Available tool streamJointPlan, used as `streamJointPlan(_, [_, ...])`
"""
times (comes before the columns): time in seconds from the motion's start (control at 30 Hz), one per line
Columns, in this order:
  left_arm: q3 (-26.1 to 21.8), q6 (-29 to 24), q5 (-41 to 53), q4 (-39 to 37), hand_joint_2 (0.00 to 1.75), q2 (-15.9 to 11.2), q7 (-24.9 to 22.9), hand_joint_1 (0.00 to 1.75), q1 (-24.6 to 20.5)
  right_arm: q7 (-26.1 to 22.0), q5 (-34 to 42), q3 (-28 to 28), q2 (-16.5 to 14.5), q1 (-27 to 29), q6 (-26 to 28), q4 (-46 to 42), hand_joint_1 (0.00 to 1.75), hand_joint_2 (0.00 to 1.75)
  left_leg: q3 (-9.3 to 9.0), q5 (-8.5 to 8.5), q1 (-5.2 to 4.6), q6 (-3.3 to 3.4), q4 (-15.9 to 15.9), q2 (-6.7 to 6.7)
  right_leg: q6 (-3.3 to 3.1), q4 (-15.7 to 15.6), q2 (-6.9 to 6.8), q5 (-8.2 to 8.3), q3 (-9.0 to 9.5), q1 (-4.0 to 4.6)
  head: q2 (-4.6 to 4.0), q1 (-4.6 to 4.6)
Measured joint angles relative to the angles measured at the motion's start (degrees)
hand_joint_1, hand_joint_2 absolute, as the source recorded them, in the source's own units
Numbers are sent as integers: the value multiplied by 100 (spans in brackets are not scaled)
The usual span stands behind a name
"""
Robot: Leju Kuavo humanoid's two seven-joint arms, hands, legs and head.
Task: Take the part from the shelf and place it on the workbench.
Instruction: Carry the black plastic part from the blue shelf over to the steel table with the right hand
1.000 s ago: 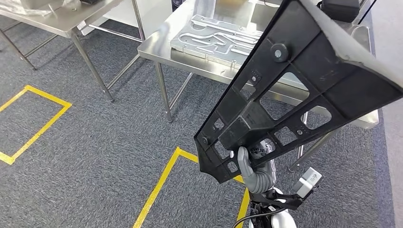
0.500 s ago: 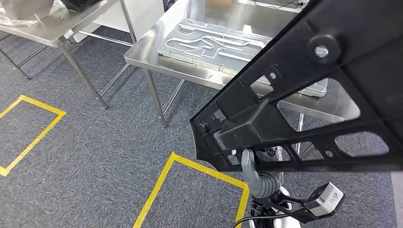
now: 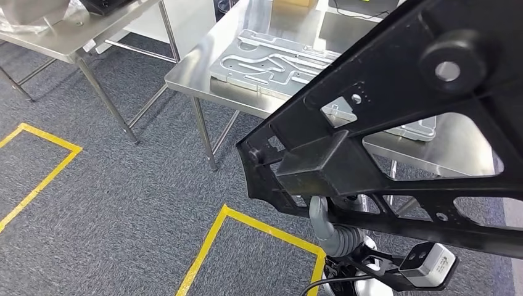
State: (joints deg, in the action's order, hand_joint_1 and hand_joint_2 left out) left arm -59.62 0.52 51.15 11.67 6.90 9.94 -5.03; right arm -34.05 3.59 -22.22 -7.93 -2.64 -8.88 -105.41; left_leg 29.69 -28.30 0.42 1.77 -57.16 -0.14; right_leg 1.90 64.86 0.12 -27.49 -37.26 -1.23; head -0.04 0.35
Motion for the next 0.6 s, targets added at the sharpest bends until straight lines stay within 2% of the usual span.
streamJointPlan(0.07, [0, 1, 9, 0, 175, 7, -3, 0, -14, 45, 4, -27, 15, -43, 36, -5, 175, 175, -53, -74, 1, -68, -6, -3, -50, -503, -21, 240, 118, 26, 0, 4])
streamJointPlan(0.17, [1, 1, 16, 0, 175, 7, -15, 0, -35, 107, 40, -72, 37, -106, 106, -13, 175, 175, -85, -115, -5, -175, -55, 7, -209, -602, -10, 235, 152, 52, 0, 10])
streamJointPlan(0.23, [0, 1, 16, 0, 175, 6, -17, 0, -39, 103, 89, -107, 46, -165, 153, -13, 175, 175, 5, -172, 5, -215, -311, 6, -288, -641, -4, 195, 257, 36, 0, -2])
streamJointPlan(0.27, [-1, 1, 15, 0, 175, 5, -17, 0, -44, 99, 109, -130, 52, -196, 170, -11, 175, 175, 156, -266, 14, -231, -588, 5, -318, -656, -5, 170, 308, 30, 0, -13])
streamJointPlan(0.37, [-1, 1, 9, 0, 175, 7, -15, 0, -36, 94, 144, -178, 79, -240, 201, 13, 175, 175, 832, -645, 28, -283, -1619, 5, -363, -659, -2, 74, 405, 46, 0, -31])
streamJointPlan(0.4, [-1, 1, 8, 0, 175, 9, -15, 0, -25, 94, 151, -187, 90, -241, 211, 27, 175, 175, 972, -636, 29, -288, -1743, 6, -364, -658, 7, 39, 444, 50, 0, -32])
streamJointPlan(0.43, [-1, 1, 7, 0, 175, 10, -14, 0, -15, 94, 158, -194, 102, -242, 222, 40, 175, 175, 1007, -498, 29, -280, -1656, 6, -358, -656, 17, 2, 493, 53, 0, -31])
streamJointPlan(0.5, [-1, 1, 4, 0, 175, 11, -10, 0, -8, 92, 178, -204, 119, -252, 239, 57, 175, 175, 823, 47, 24, -234, -961, 7, -333, -659, 29, -88, 614, 55, 0, -30])
streamJointPlan(0.53, [-2, 0, 3, 0, 175, 11, -8, 0, -10, 90, 186, -209, 127, -261, 243, 64, 175, 175, 712, 211, 7, -210, -611, 7, -311, -659, 30, -129, 666, 59, 0, -28])
streamJointPlan(0.57, [-3, 0, 2, 0, 175, 11, -7, 0, -15, 86, 193, -216, 132, -271, 244, 72, 175, 175, 622, 293, -11, -179, -355, 7, -280, -659, 31, -167, 696, 62, 0, -34])
streamJointPlan(0.6, [-4, 0, 1, 0, 175, 11, -4, 0, -14, 87, 198, -224, 137, -279, 244, 80, 175, 175, 584, 304, -29, -147, -229, 6, -246, -649, 31, -192, 717, 66, 0, -37])
